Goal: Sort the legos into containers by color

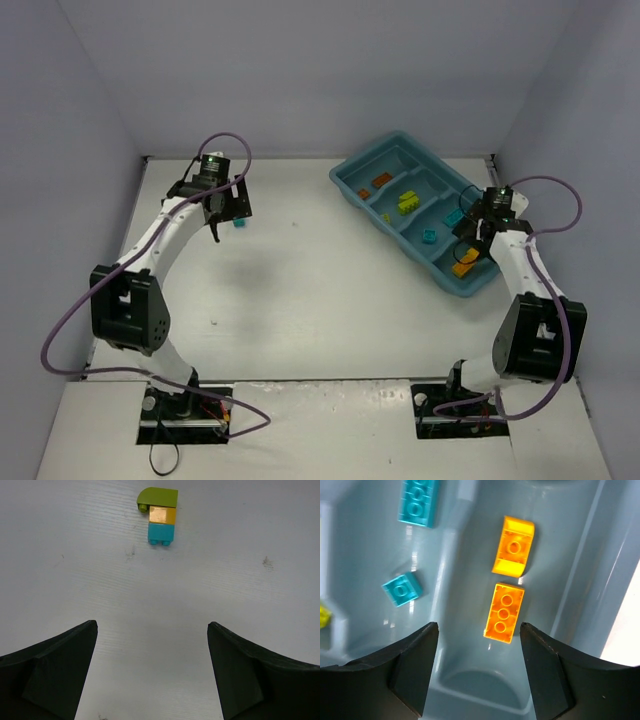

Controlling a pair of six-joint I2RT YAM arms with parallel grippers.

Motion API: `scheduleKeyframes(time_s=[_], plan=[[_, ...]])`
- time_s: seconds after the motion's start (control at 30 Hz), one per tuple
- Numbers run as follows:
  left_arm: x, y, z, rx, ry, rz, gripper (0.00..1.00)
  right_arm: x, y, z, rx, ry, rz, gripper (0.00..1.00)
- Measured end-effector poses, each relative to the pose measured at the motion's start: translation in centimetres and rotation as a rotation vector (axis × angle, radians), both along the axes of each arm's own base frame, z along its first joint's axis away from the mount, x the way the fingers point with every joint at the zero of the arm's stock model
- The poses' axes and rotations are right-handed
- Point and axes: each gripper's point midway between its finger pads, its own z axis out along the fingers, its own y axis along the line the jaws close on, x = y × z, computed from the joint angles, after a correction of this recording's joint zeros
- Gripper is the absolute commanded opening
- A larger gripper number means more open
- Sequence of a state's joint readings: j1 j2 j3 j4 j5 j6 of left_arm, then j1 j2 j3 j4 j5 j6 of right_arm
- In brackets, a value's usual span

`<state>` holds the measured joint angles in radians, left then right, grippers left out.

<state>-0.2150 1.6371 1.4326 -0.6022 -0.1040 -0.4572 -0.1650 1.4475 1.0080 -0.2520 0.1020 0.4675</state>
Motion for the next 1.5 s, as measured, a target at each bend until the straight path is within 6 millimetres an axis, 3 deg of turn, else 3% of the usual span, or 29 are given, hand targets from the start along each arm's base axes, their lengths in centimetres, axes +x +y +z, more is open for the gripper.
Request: scheduleKeyframes(time_s=[0.17, 0.3, 0.43, 0.7, 1.0, 1.23, 1.5], plan=[[1.9, -0.4, -2.8, 0.012, 0.056, 0.005, 0.74, 0.7, 1.0, 4.1, 0.013, -0.117, 0.062, 0.63], [3.6, -0.6, -5.1, 0.028, 0.098, 0.014, 0.73, 1.2, 2.3, 7.9, 0.028, -0.228, 0.132, 0.64], [5.5, -0.7, -7.2, 0.049, 0.126, 0.026, 0.71, 1.2, 3.7, 9.8, 0.052, -0.286, 0.193, 0.64], [8.8, -0.6, -10.9, 0.095, 0.159, 0.051, 0.63, 0.9, 5.6, 10.0, 0.102, -0.300, 0.274, 0.64], [9.7, 0.2, -11.7, 0.148, 0.161, 0.068, 0.54, 0.6, 6.8, 10.4, 0.127, -0.313, 0.331, 0.65], [10.2, 0.4, -12.6, 0.167, 0.166, 0.063, 0.39, 0.6, 7.9, 10.4, 0.135, -0.314, 0.381, 0.65], [11.0, 0.2, -13.0, 0.174, 0.130, 0.022, 0.14, 0.4, 10.3, 10.4, 0.145, -0.310, 0.475, 0.65]])
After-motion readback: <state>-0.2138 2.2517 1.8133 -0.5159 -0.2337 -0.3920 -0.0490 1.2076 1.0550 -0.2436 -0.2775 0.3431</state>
